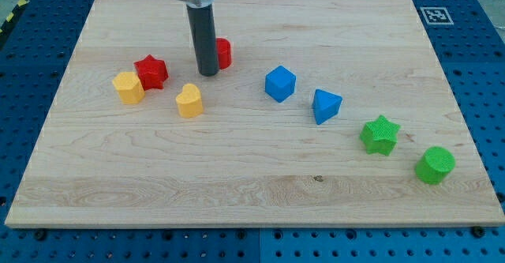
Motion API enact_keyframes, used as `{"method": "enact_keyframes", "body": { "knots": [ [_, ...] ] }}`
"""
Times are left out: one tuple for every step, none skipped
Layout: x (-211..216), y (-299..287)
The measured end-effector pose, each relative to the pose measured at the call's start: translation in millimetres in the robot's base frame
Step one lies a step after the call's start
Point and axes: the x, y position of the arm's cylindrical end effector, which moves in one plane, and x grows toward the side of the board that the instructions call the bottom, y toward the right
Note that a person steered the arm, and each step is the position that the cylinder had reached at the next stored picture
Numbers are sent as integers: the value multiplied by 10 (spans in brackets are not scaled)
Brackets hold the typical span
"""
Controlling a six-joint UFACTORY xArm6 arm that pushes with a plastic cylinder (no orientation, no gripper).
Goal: Move yellow heart closer to red circle
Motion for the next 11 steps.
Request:
{"method": "enact_keyframes", "body": {
  "knots": [
    [-74,48],
    [-69,53],
    [139,54],
    [364,54],
    [570,102],
    [828,105],
    [1095,105],
    [1110,95],
    [1014,-75],
    [970,-104],
    [970,-215]
  ]
}}
